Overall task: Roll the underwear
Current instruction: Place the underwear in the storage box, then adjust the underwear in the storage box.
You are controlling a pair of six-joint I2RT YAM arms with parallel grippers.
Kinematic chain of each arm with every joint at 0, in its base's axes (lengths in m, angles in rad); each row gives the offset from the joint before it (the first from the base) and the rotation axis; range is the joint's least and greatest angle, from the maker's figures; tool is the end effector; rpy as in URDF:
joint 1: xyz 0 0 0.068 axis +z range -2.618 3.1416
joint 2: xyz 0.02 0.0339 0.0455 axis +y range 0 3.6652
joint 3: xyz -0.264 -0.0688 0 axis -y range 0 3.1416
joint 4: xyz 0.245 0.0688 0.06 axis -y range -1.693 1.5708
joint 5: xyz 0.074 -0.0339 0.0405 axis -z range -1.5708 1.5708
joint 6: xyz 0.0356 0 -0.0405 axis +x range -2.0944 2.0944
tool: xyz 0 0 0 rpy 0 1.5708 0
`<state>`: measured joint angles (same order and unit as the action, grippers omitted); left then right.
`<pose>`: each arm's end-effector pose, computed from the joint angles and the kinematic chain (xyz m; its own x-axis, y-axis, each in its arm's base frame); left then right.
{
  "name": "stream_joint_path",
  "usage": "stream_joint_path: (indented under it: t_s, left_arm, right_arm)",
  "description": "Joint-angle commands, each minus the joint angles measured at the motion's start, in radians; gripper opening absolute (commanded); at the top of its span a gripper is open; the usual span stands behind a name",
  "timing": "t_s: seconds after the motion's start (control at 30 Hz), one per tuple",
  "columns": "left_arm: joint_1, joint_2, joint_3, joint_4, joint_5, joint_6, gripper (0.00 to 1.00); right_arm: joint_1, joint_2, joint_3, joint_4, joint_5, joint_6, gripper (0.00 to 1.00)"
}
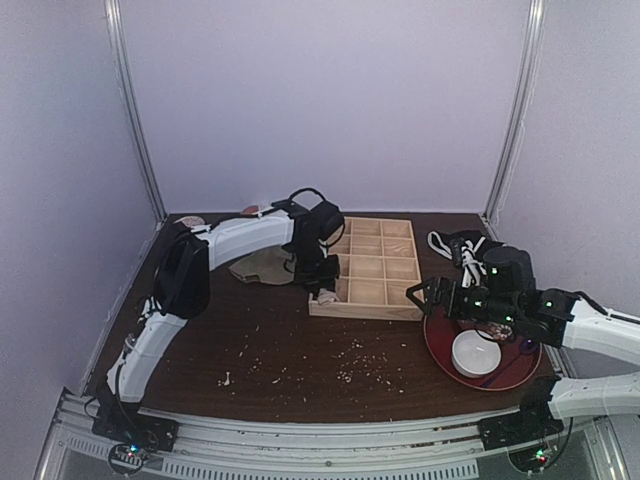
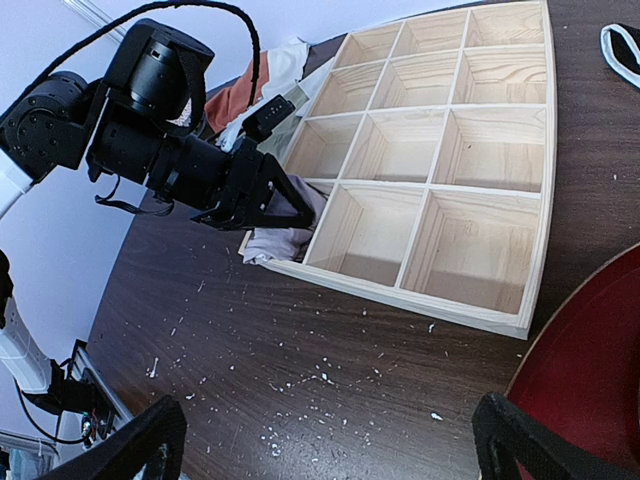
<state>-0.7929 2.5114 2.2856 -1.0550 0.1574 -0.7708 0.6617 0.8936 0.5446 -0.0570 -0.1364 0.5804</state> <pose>0.3586 -0.3720 0.1681 -0.9945 0.0291 -0.1005 0.0588 0.9499 -0.3070 0.1593 0.1302 0.2487 -0.6484 0.1836 -0.7388 -0.4206 0.7225 0.5487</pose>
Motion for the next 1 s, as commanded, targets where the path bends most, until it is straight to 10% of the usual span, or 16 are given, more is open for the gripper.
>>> stream_joint_path:
  t_s: [0.0,0.97]
  left_arm:
    - [0.003,-0.055,0.002,-0.034,0.016,-0.012,0.35]
    - [0.002,-0.191,-0.231,0.085,0.104,-0.089,0.43]
  right_arm:
    - [-0.007,-0.012,-0.014,0.011,-0.008,0.005,1.0]
    - [-0.007,0.006,-0.015,0.037,-0.02,-0.004,1.0]
